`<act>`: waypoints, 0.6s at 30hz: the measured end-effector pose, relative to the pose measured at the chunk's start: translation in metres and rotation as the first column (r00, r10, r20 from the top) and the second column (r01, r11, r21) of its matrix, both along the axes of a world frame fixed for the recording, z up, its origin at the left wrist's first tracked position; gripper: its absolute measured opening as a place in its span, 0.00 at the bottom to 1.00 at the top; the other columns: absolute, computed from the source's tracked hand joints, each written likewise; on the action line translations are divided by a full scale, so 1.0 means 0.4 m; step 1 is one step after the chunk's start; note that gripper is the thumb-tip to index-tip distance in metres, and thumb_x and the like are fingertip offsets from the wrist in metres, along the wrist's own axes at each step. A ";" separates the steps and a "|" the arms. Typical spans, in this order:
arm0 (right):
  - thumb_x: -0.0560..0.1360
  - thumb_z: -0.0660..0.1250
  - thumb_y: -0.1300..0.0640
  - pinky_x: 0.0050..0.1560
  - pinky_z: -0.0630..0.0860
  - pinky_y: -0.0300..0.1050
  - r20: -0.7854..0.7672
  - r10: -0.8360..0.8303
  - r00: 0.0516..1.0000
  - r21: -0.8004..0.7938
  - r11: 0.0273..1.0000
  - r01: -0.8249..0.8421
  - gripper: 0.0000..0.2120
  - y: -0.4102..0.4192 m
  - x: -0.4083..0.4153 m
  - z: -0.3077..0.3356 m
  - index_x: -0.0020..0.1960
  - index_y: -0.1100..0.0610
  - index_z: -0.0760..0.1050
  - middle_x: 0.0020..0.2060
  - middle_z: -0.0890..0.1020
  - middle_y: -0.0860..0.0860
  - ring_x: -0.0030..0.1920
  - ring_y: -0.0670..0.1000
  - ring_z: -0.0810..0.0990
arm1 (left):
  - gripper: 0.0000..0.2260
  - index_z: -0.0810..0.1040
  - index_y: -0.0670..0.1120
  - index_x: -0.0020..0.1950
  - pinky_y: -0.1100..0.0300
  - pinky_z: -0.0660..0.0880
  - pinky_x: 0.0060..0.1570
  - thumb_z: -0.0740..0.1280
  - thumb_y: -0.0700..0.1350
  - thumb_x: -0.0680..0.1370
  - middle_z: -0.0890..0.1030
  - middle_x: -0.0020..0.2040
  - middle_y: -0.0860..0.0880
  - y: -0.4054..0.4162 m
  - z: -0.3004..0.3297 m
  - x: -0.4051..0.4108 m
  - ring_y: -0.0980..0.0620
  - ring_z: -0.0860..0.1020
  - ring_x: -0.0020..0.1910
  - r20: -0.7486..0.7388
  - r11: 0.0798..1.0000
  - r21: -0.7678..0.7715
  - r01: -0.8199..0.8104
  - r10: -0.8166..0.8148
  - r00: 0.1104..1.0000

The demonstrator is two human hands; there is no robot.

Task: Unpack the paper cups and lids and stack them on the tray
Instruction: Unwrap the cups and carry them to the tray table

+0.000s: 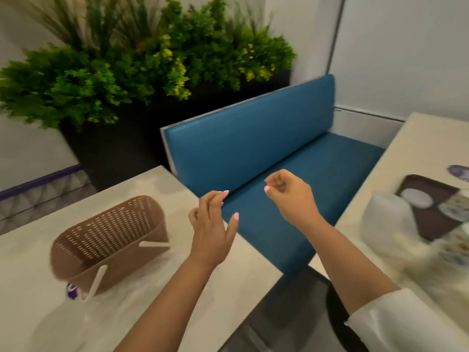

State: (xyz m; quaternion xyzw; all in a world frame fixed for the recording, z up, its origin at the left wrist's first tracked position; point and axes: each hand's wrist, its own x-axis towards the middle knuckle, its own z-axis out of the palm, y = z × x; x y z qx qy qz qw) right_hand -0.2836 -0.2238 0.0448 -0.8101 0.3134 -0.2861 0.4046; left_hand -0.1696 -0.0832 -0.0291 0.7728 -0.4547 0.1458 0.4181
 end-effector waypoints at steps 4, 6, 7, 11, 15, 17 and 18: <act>0.76 0.66 0.57 0.50 0.67 0.34 0.000 -0.125 0.992 -0.112 0.986 0.124 0.05 -0.127 -0.120 0.033 0.51 0.52 0.77 0.49 0.80 0.43 0.50 0.42 0.76 | 0.21 0.63 0.53 0.68 0.63 0.55 0.54 0.59 0.53 0.76 0.64 0.63 0.58 -0.165 0.013 -0.093 0.64 0.71 0.51 -0.080 0.990 -0.011 0.140 -0.141 0.987; 0.76 0.66 0.57 0.53 0.67 0.37 -0.038 -0.206 0.978 -0.196 0.961 0.195 0.06 -0.197 -0.176 0.037 0.52 0.53 0.77 0.51 0.81 0.45 0.54 0.45 0.76 | 0.22 0.63 0.52 0.70 0.61 0.55 0.54 0.59 0.54 0.77 0.64 0.64 0.56 -0.244 0.011 -0.137 0.63 0.71 0.51 -0.089 0.983 0.020 0.183 -0.181 0.979; 0.76 0.66 0.57 0.54 0.67 0.39 -0.077 -0.247 0.966 -0.240 0.945 0.223 0.07 -0.231 -0.202 0.036 0.53 0.54 0.77 0.53 0.80 0.47 0.56 0.48 0.75 | 0.22 0.63 0.51 0.71 0.60 0.55 0.55 0.60 0.53 0.77 0.64 0.64 0.55 -0.280 0.006 -0.158 0.62 0.71 0.51 -0.103 0.978 0.042 0.204 -0.199 0.975; 0.75 0.67 0.53 0.62 0.65 0.47 -0.338 -0.383 0.860 -0.331 0.904 0.272 0.17 -0.352 -0.292 0.012 0.63 0.54 0.73 0.64 0.70 0.54 0.66 0.57 0.65 | 0.24 0.60 0.50 0.73 0.57 0.58 0.57 0.64 0.48 0.79 0.62 0.65 0.55 -0.413 -0.013 -0.240 0.61 0.70 0.52 -0.271 0.938 0.140 0.316 -0.271 0.924; 0.74 0.68 0.48 0.69 0.60 0.57 -0.557 -0.417 0.718 -0.276 0.909 0.313 0.32 -0.427 -0.334 -0.043 0.73 0.51 0.60 0.74 0.54 0.56 0.72 0.63 0.54 | 0.26 0.56 0.50 0.75 0.60 0.69 0.56 0.63 0.43 0.79 0.59 0.68 0.52 -0.506 -0.052 -0.296 0.57 0.70 0.57 -0.511 0.880 0.186 0.437 -0.293 0.808; 0.73 0.69 0.47 0.70 0.58 0.62 -0.622 -0.392 0.678 -0.204 0.917 0.343 0.36 -0.453 -0.337 -0.080 0.75 0.47 0.54 0.76 0.47 0.54 0.74 0.65 0.48 | 0.26 0.56 0.50 0.75 0.59 0.71 0.57 0.61 0.40 0.79 0.58 0.69 0.52 -0.541 -0.074 -0.311 0.54 0.70 0.60 -0.617 0.848 0.216 0.484 -0.265 0.741; 0.73 0.69 0.46 0.70 0.57 0.64 -0.643 -0.375 0.668 -0.167 0.920 0.355 0.38 -0.464 -0.336 -0.098 0.76 0.46 0.52 0.77 0.44 0.53 0.75 0.65 0.45 | 0.26 0.56 0.49 0.75 0.58 0.72 0.58 0.60 0.39 0.79 0.59 0.69 0.51 -0.557 -0.083 -0.314 0.53 0.71 0.60 -0.667 0.832 0.231 0.505 -0.243 0.705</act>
